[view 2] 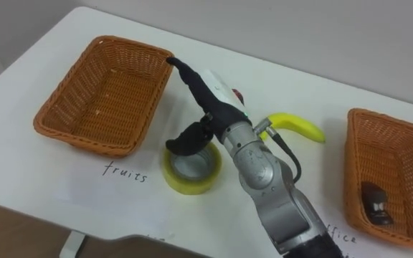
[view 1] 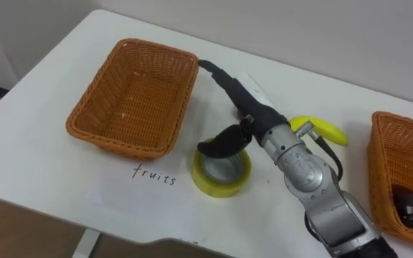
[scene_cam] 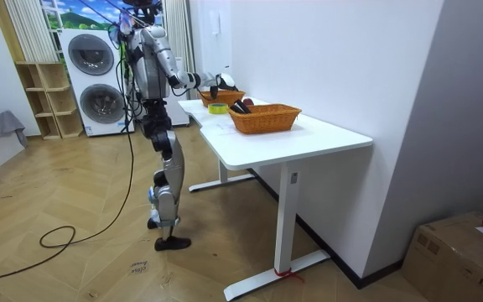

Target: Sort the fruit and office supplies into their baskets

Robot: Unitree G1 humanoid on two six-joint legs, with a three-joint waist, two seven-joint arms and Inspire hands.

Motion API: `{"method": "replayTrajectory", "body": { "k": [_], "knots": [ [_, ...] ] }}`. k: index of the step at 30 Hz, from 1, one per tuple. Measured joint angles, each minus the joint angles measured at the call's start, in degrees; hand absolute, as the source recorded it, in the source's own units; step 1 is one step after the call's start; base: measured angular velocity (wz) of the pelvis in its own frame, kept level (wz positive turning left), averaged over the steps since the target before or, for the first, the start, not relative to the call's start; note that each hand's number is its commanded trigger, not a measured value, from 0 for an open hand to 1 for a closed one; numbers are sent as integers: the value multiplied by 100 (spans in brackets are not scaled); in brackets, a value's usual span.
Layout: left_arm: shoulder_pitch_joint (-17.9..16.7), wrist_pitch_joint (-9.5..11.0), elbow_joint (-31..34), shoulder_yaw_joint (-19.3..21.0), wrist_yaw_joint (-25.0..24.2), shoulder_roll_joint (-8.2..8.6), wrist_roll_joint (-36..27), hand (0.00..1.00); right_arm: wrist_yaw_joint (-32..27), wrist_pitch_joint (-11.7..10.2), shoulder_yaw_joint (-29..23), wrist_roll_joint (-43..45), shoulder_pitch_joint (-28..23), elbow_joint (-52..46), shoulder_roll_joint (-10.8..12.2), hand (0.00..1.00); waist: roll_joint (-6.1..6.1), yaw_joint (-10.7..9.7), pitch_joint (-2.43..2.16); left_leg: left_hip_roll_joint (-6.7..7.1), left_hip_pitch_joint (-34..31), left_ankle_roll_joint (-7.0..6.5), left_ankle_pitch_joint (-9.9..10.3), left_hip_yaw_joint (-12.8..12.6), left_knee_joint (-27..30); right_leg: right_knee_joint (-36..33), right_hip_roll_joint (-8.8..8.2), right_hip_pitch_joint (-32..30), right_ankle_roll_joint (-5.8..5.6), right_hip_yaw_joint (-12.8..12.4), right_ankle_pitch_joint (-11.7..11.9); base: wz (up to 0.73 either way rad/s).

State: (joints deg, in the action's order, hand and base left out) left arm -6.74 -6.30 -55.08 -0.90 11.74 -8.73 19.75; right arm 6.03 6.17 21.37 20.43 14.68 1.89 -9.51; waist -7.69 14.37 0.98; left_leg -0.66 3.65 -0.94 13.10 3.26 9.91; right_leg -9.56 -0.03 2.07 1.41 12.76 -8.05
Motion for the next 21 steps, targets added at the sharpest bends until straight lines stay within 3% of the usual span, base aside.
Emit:
{"method": "replayTrajectory", "body": {
  "k": [14, 21],
  "knots": [
    [1, 0, -1, 49, 15, 10, 1, 0, 37, 20, -12, 41, -1, 0, -36, 0, 12, -32, -3, 13, 0, -7, -7, 2, -12, 94, -7, 27, -9, -17, 6, 0],
    [-48, 0, -3, 82, 76, 22, 4, 0, 37, 19, -15, 37, -5, 0, -186, 0, 80, -126, -12, 14, 10, -3, -10, -6, 10, 94, -6, 56, -9, -20, 6, 0]
  ]
}}
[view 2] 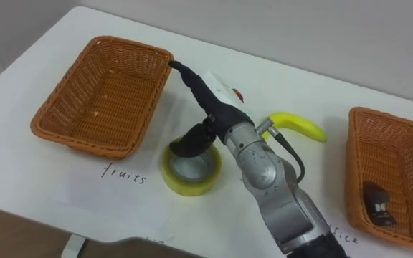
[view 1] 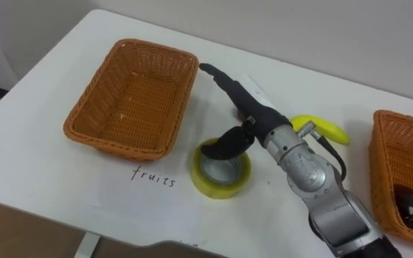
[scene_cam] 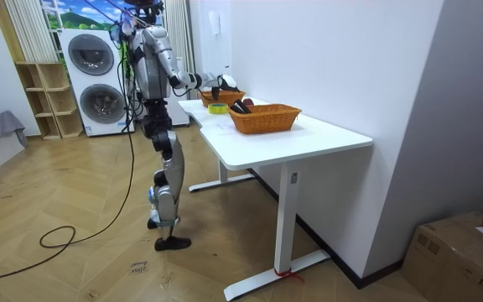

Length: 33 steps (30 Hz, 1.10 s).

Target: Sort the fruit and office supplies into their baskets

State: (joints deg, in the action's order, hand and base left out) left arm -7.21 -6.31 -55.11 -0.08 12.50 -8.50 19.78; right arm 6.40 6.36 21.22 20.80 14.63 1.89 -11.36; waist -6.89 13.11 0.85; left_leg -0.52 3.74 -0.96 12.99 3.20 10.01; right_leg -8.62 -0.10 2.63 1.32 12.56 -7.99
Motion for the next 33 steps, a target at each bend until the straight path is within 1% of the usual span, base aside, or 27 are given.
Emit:
{"method": "replayTrajectory", "body": {
  "k": [8, 12, 16, 21, 25, 33],
  "knots": [
    [-18, 0, -2, -4, 140, 1, -1, 0, 2, 0, 0, 6, -41, 0, -33, 0, -5, -39, -13, 2, 9, 4, -2, -2, 46, -13, 1, 26, -1, -1, 1, 0],
    [-76, 1, -2, -2, 186, 1, -2, 0, 8, 0, -5, -7, -139, -11, -32, 0, 6, -45, -51, 10, 25, 4, -2, 5, 62, -17, -4, 55, -5, -3, 4, 0],
    [-158, 1, -8, 0, 186, -1, -2, 0, 10, -1, -16, -28, -227, -15, -33, 0, 29, -51, -52, 10, 85, 3, -2, 6, 58, -17, -5, 120, -7, 0, 5, 0],
    [-162, 0, -8, -1, 184, -2, -2, 0, 118, -1, -15, -72, -241, -36, -38, 0, 41, -47, -55, 7, 87, 4, -1, 7, 6, -19, 0, 120, -7, 2, 6, 0],
    [-169, -7, -8, -3, 178, -1, -3, 0, 245, -1, -14, -61, -262, -35, -44, 0, 37, -46, -58, 7, 92, 5, -2, 7, -5, -18, 1, 118, -6, 3, 6, 0],
    [-165, -8, -8, -5, 185, 1, -7, 0, 268, 3, -10, 83, -298, 65, -42, 0, 10, -44, -57, 3, 93, 0, -5, 9, -13, -7, 1, 97, -7, 1, 5, 0]
  ]
}}
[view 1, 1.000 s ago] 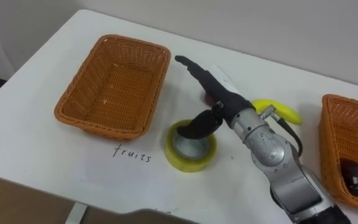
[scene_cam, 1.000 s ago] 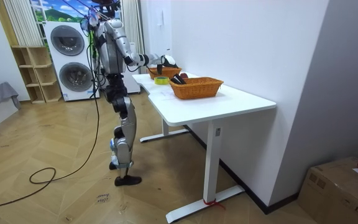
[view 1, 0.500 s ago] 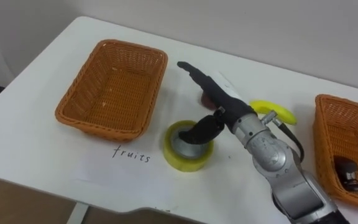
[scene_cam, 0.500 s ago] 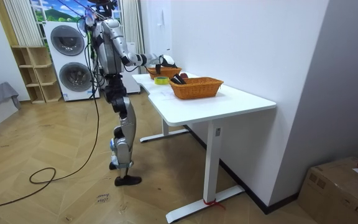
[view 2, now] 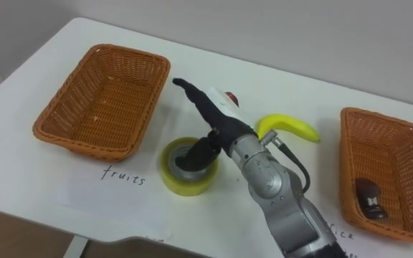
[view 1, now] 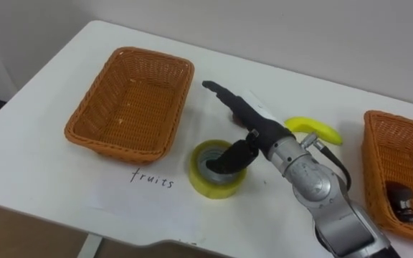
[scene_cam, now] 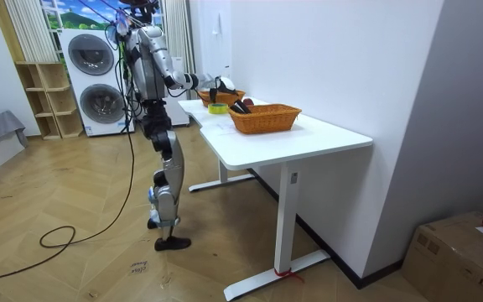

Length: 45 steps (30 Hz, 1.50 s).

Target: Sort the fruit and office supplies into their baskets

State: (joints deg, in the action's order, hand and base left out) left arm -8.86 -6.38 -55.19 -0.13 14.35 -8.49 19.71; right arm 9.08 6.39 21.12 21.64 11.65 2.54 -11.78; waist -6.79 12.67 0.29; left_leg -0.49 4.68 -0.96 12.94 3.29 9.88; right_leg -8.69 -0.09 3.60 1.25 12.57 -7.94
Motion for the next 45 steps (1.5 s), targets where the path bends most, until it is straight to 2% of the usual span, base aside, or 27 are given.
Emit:
{"method": "replayTrajectory", "body": {
  "k": [11, 26, 31, 45],
  "knots": [
    [60, 6, -271, 2, 14, -3, 1, 0, 43, 0, 17, 128, -17, 414, 49, 0, -48, 42, 37, 1, -12, -4, -2, -17, -15, -1, 6, -55, 0, -87, 0, -3],
    [68, 2, -285, 5, 9, -6, 3, 0, 43, -1, 17, 277, -17, 415, 61, 0, -40, 39, 44, -2, -16, -4, -1, -13, -35, -4, 12, -65, -1, -88, 1, 0],
    [100, 3, -286, 1, 2, -5, 9, 0, 49, -56, 11, 375, -22, 495, 69, 0, -17, 47, 59, -5, -17, -4, 0, -13, -50, -3, 18, -73, -1, -85, 0, 0],
    [200, -29, -90, 0, -38, -2, 7, 0, 482, 37, -46, 378, -37, 523, 67, 0, -61, 37, 18, -6, -17, -3, 0, -13, -37, -2, 25, -70, -1, -90, 0, 0]
  ]
}}
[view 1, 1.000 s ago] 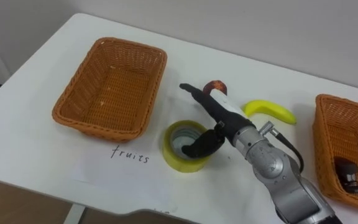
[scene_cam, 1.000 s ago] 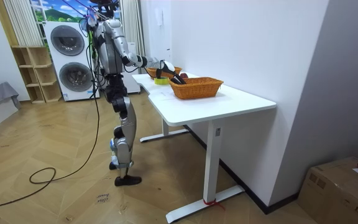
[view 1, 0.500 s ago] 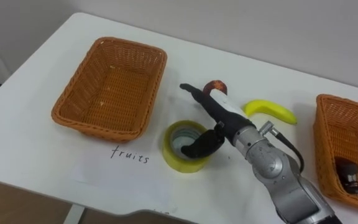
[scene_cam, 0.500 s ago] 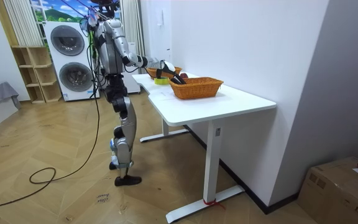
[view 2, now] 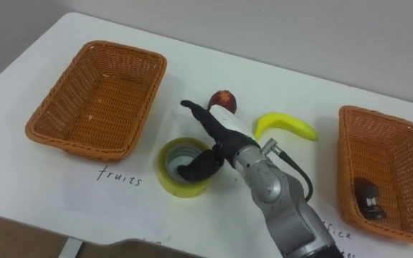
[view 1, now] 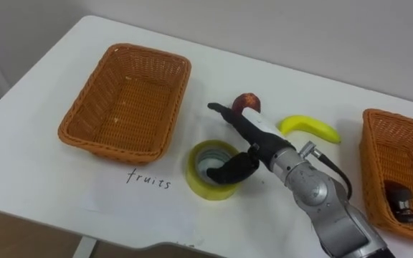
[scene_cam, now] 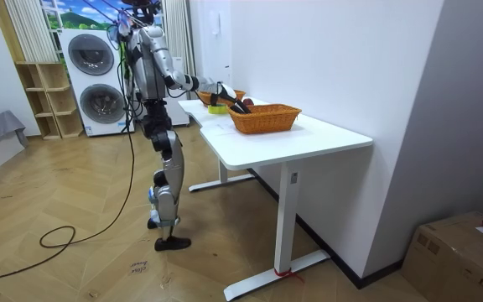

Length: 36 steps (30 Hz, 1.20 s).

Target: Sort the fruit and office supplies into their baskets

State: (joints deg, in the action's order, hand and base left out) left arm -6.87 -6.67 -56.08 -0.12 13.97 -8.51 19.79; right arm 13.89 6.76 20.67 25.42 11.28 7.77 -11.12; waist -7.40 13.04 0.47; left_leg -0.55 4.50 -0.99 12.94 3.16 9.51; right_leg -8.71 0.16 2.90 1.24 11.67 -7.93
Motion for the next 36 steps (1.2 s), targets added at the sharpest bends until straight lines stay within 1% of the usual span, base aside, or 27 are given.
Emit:
{"method": "replayTrajectory", "body": {
  "k": [1, 2, 3, 4, 5, 7, 11, 16, 17, 21, 29, 36],
  "knots": [
    [0, -8, 0, 0, 0, 0, 0, 0, 4, 24, 0, 0, 0, -3, 0, 0, -2, 0, -2, 0, 0, 0, 0, 0, 1, 0, 0, 0, 0, 0, 0, 0],
    [0, -23, 0, 2, 0, 0, 0, 0, 9, 46, 1, 1, 0, -3, 0, 16, -11, 2, -8, 0, 0, 0, 0, 0, 2, -1, 0, 1, 0, -2, 0, 0],
    [0, -40, -1, 4, 0, -1, 0, 0, 22, 75, 5, 7, -1, -7, 4, 60, -21, 5, -15, 0, 1, 0, 0, 0, 5, -2, 0, 1, 0, -3, 0, 0],
    [0, -44, -2, 4, 1, -2, 0, 0, 46, 94, 5, 7, 0, -10, 11, 76, -26, 6, -19, 0, 2, 0, 0, 0, 6, -2, -1, 2, 0, -2, 0, 0],
    [-3, -50, -3, 4, 2, -2, 0, 0, 99, 124, 5, 8, 0, -15, 14, 100, -38, 8, -28, 1, 5, 0, 0, 0, 7, -2, -2, 5, 0, -2, 0, 0],
    [-14, -67, -3, 3, 6, -3, 0, 0, 193, 216, 5, 13, -1, -42, 14, 100, -59, 10, -42, 1, 10, 0, 0, 0, 12, -5, -3, 13, 0, -2, 0, 0],
    [-15, -155, -3, 6, 10, -9, 3, 0, 289, 324, 7, 132, -13, -137, 14, 100, -60, 12, -42, 2, 12, 0, -1, -1, 16, -7, -3, 15, 0, -8, 0, 0],
    [-4, -158, -3, 98, 9, -4, 3, 0, 465, 341, 46, 507, -40, -154, 11, 100, -61, 29, -30, 2, 11, 0, 0, -2, -8, -8, -1, 14, 0, -22, 0, 0],
    [-1, -157, -5, 110, 9, -7, 3, 0, 457, 326, 62, 658, -97, -168, 25, 100, -61, 65, -20, 3, 9, 0, 0, -3, -16, -8, -1, 10, 0, -22, 0, 0],
    [-3, -158, -11, 108, 8, -10, 4, 0, 581, 333, 56, 908, -107, -255, 26, 100, -60, 136, -18, 2, 10, 0, 0, -3, -11, -6, -1, 3, 0, -22, 0, 0],
    [0, -158, -10, 108, 8, -7, 6, 0, 630, 338, 44, 945, -119, -296, 28, 100, -43, 135, -1, 0, 9, 0, 1, -4, -45, -2, 1, 1, 0, -24, 0, 0],
    [2, -158, -8, 108, 8, -7, 8, 0, 639, 332, 44, 986, -119, -310, 28, 100, -39, 135, 2, 1, 9, 0, 0, -2, -58, -2, 2, -1, 0, -24, 0, 0]
  ]
}}
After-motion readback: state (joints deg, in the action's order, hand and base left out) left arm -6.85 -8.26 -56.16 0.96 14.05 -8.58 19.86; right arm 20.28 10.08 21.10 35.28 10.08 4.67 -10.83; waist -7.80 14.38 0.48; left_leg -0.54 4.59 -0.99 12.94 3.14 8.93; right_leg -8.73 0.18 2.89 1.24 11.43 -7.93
